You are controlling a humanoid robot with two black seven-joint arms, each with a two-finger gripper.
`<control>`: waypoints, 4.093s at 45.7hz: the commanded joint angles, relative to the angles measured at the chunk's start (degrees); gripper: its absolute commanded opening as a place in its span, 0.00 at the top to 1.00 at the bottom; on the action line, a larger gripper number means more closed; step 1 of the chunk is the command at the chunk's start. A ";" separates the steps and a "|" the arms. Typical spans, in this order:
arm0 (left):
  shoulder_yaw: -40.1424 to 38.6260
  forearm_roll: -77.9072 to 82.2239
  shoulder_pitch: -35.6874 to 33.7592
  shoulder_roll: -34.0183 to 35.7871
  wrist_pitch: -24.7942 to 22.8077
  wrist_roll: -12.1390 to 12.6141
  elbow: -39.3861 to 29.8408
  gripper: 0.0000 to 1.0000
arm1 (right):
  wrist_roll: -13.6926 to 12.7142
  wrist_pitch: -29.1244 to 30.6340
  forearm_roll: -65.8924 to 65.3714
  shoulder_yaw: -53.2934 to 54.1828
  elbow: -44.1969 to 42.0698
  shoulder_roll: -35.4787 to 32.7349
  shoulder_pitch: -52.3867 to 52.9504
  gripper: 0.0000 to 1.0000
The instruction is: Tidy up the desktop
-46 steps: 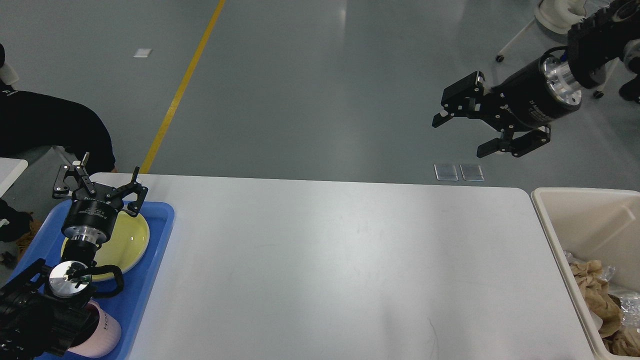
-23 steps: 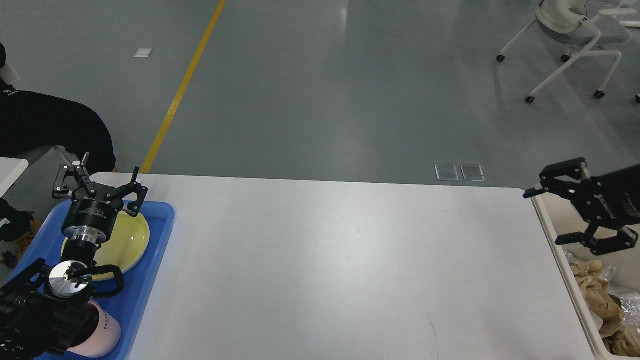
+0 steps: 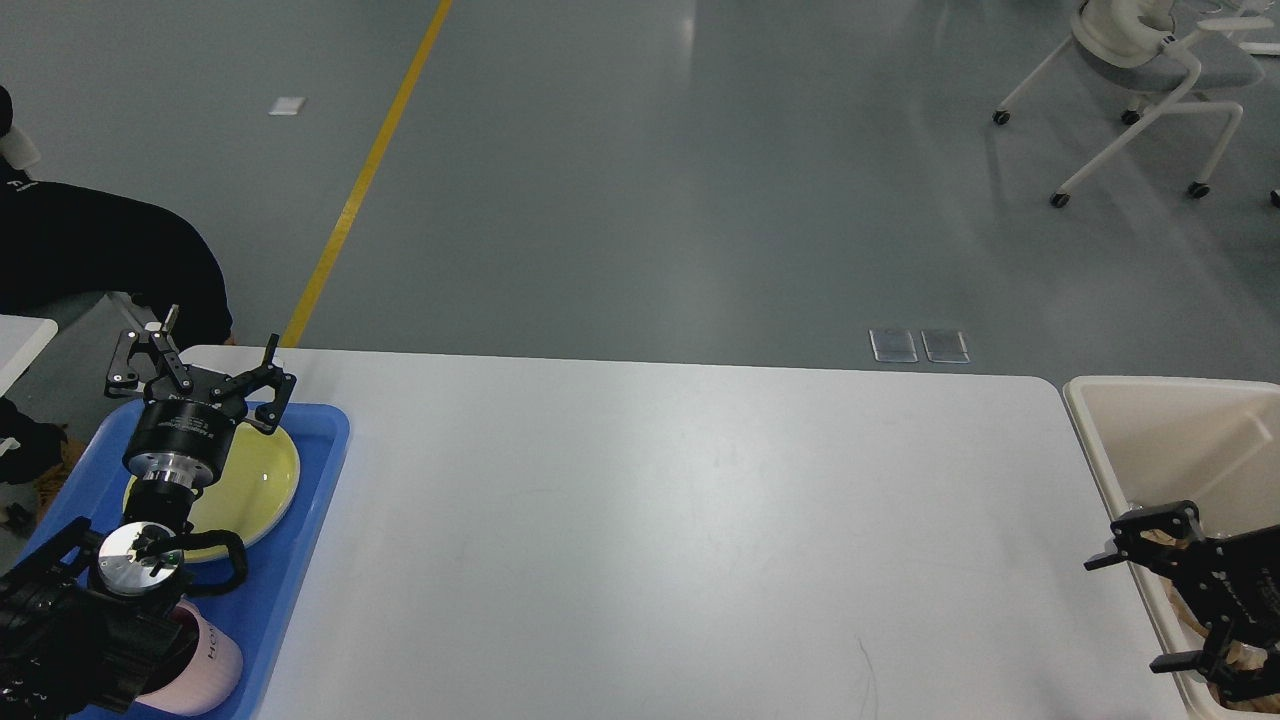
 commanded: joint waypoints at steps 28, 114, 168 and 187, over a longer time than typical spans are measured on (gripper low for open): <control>0.00 0.08 0.00 0.00 -0.01 0.00 -0.01 0.04 | 0.06 -0.38 -0.21 1.07 -0.15 3.50 -12.86 0.00; 0.00 -0.01 0.00 0.00 -0.01 0.00 0.07 0.04 | -0.29 -17.61 -0.74 9.86 -2.52 -2.21 3.99 0.96; 0.00 0.08 0.00 0.00 -0.01 0.00 -0.01 0.04 | 0.14 -38.71 0.23 34.56 -36.96 8.86 -26.92 0.00; 0.00 -0.01 0.00 0.00 -0.01 0.00 -0.01 0.04 | 0.50 -37.92 -0.12 71.52 -39.09 11.24 -27.63 0.00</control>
